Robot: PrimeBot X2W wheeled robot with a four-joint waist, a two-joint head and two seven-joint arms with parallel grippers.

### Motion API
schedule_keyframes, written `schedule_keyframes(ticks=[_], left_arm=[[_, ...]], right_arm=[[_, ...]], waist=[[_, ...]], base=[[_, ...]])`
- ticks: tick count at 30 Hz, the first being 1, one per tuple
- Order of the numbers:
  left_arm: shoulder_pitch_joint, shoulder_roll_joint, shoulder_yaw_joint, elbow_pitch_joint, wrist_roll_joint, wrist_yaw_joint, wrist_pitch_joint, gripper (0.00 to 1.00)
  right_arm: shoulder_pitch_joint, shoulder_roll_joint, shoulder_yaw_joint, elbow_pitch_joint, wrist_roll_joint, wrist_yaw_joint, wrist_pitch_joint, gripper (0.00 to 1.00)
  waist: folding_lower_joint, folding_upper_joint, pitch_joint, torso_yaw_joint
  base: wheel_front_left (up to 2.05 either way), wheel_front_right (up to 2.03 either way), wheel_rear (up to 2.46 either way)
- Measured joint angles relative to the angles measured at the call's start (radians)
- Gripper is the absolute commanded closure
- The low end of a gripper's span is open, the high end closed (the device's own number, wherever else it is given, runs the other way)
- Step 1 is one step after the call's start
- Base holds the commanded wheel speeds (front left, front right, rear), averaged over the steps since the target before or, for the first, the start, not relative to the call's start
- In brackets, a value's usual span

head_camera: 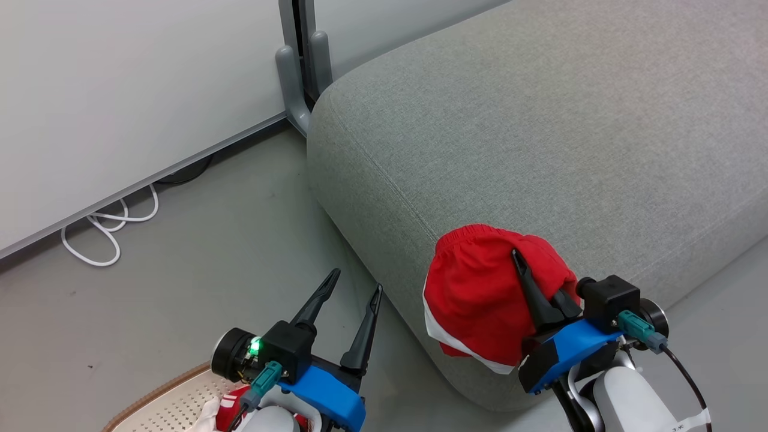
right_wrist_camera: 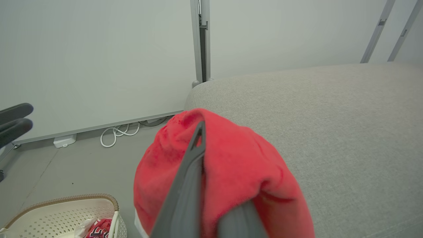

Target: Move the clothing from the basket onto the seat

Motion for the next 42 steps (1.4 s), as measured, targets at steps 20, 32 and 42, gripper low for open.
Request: schedule_keyframes(ticks=[20, 32, 42], left_arm=[[-0.059, 0.05, -0.034, -0.063, 0.003, 0.0, 0.0, 0.0], [-0.143, 0.143, -0.058, -0.173, 0.04, 0.0, 0.0, 0.0], [-0.186, 0.2, -0.051, -0.293, 0.078, 0.009, 0.02, 0.0]], right_arm=[[-0.178, 0.0, -0.111, 0.029, 0.048, 0.0, -0.01, 1.0], [-0.524, -0.055, -0.391, 0.088, 0.096, 0.0, -0.001, 1.0], [-0.672, -0.138, -0.54, 0.222, 0.087, 0.0, -0.028, 1.0]], waist=[[0.0001, 0.0, 0.118, 0.043], [0.0002, 0.0, 0.317, 0.095], [0.0002, -0.0002, 0.485, 0.124]], base=[[0.0, 0.0, 0.0], [0.0, 0.0, 0.0], [0.0, 0.0, 0.0]])
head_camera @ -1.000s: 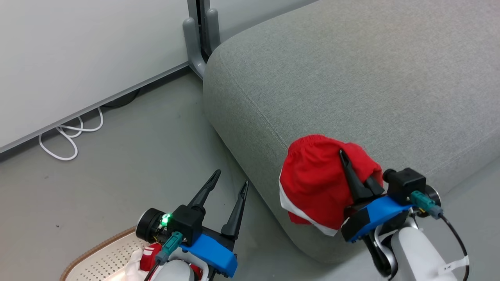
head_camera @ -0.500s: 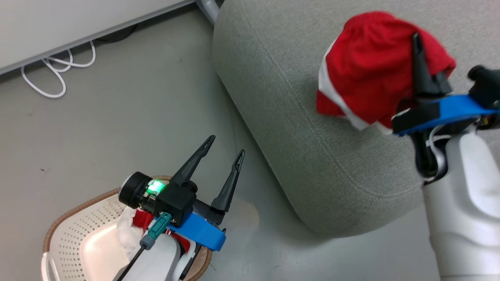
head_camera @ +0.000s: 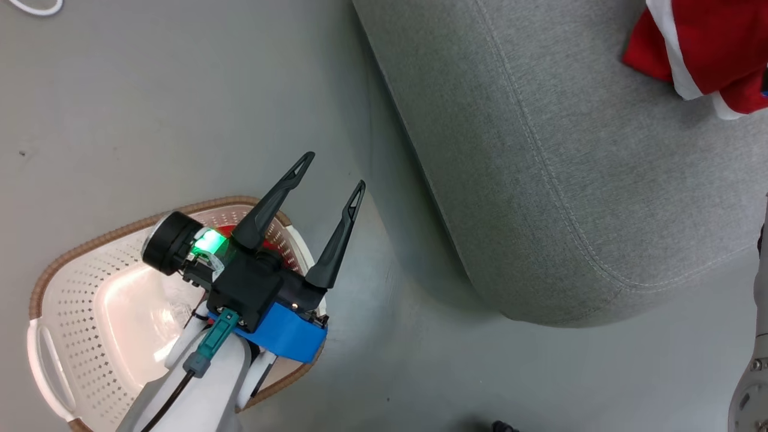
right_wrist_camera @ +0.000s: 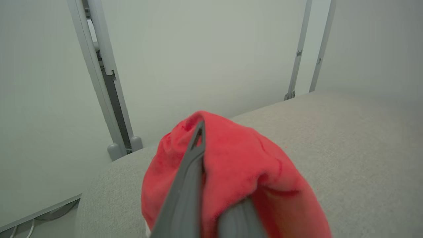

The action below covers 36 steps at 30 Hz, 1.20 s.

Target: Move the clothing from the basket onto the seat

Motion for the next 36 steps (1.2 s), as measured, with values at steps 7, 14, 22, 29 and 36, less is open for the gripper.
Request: schedule_keyframes(ticks=[7, 14, 22, 29, 36], left_arm=[[-0.001, 0.026, 0.002, -0.063, 0.01, 0.014, 0.022, 0.0], [0.0, 0.035, 0.001, -0.086, 0.01, 0.023, 0.035, 0.0], [-0.001, 0.033, -0.004, -0.083, 0.004, 0.032, 0.031, 0.0], [-0.001, 0.018, -0.016, -0.055, -0.007, 0.032, 0.016, 0.0], [-0.001, -0.003, -0.03, -0.012, -0.025, 0.032, -0.001, 0.0]], right_arm=[[-0.029, 0.01, -0.032, 0.151, -0.022, 0.0, -0.028, 1.0], [-0.039, 0.011, -0.04, 0.261, -0.048, 0.0, -0.044, 1.0], [-0.052, -0.009, -0.033, 0.282, -0.051, 0.0, -0.047, 1.0], [-0.043, -0.011, -0.038, 0.274, -0.074, 0.0, -0.047, 0.0], [0.01, -0.02, -0.053, 0.282, -0.107, 0.0, -0.048, 0.0]], waist=[[0.0, 0.0001, 0.075, 0.01], [0.0, 0.0, 0.093, 0.023], [-0.0001, 0.0, 0.086, 0.032], [-0.0001, 0.0001, 0.058, 0.039], [-0.0001, 0.0, 0.004, 0.055]], base=[[0.0, 0.0, 0.0], [0.0, 0.0, 0.0], [0.0, 0.0, 0.0], [0.0, 0.0, 0.0], [0.0, 0.0, 0.0]])
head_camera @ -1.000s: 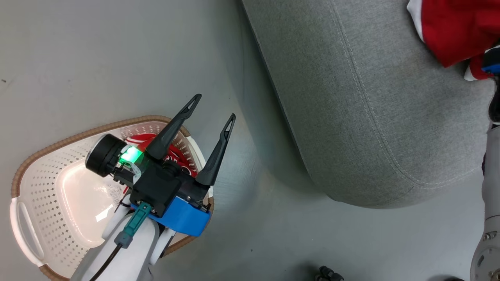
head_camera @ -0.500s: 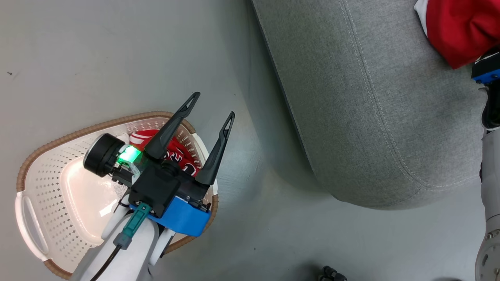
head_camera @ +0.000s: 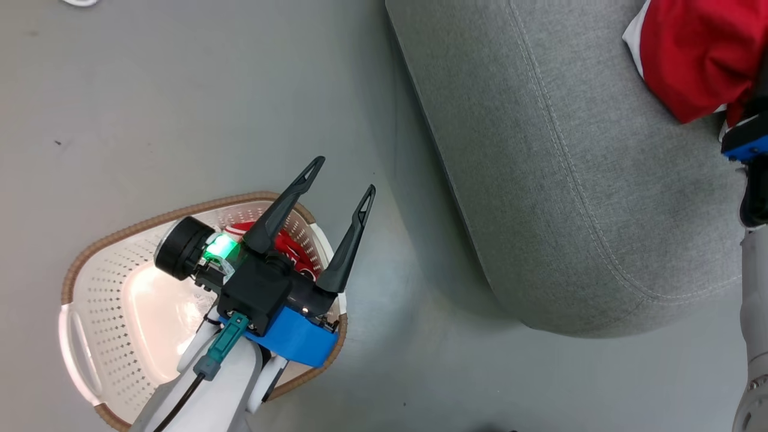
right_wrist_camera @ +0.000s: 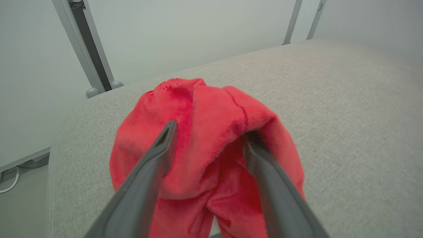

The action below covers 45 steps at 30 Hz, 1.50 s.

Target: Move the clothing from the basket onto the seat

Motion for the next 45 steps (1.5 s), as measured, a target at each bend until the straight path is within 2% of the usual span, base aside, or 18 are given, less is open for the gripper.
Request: schedule_keyframes(ticks=[10, 18, 36, 45], left_arm=[[0.017, -0.05, 0.002, 0.073, -0.034, 0.008, -0.016, 0.0], [0.066, -0.097, 0.042, 0.097, -0.059, 0.008, -0.017, 0.0], [0.242, -0.181, 0.215, 0.185, -0.081, 0.002, -0.018, 0.0], [0.295, -0.193, 0.283, 0.212, -0.089, -0.002, -0.019, 0.0]], right_arm=[[0.097, -0.005, -0.021, -0.005, -0.034, 0.0, 0.0, 0.0], [0.21, -0.001, -0.013, -0.061, -0.067, 0.0, -0.001, 0.0], [0.567, 0.063, 0.176, -0.378, -0.084, 0.0, 0.0, 0.0], [0.725, 0.099, 0.236, -0.556, -0.088, 0.0, 0.061, 0.0]], waist=[[0.0, 0.0, -0.094, 0.04], [-0.0001, 0.0001, -0.198, 0.079], [-0.0003, 0.0001, -0.444, 0.166], [-0.0003, 0.0001, -0.521, 0.231]], base=[[0.0, 0.0, 0.0], [0.0, 0.0, 0.0], [0.0, 0.0, 0.0], [0.0, 0.0, 0.0]])
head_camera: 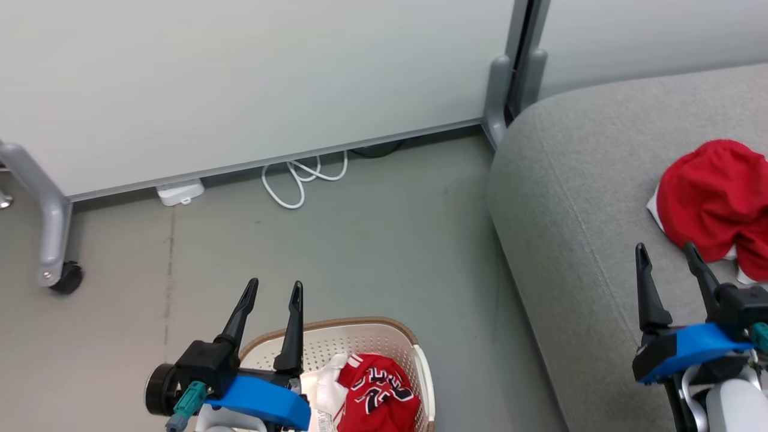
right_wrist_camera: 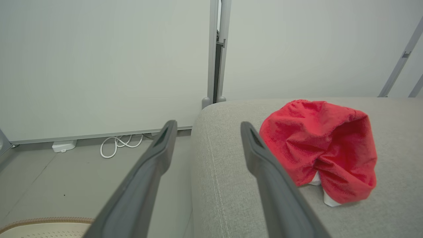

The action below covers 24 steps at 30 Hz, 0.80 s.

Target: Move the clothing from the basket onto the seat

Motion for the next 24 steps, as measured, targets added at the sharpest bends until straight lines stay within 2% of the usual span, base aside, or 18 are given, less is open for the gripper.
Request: schedule_keyframes(ticks=[10, 24], left_arm=[[0.031, -0.002, 0.057, 0.021, -0.013, 0.002, 0.0, 0.0], [0.047, -0.003, 0.1, 0.079, 0.0, -0.001, 0.0, 0.0]], right_arm=[[0.157, 0.038, 0.004, -0.178, 0.005, 0.0, 0.072, 0.0], [0.239, 0.056, 0.039, -0.259, 0.023, 0.0, 0.095, 0.0]], waist=[[0.0001, 0.0, -0.059, 0.097], [0.0002, 0.0, -0.113, 0.177]], base=[[0.0, 0.0, 0.0], [0.0, 0.0, 0.0]])
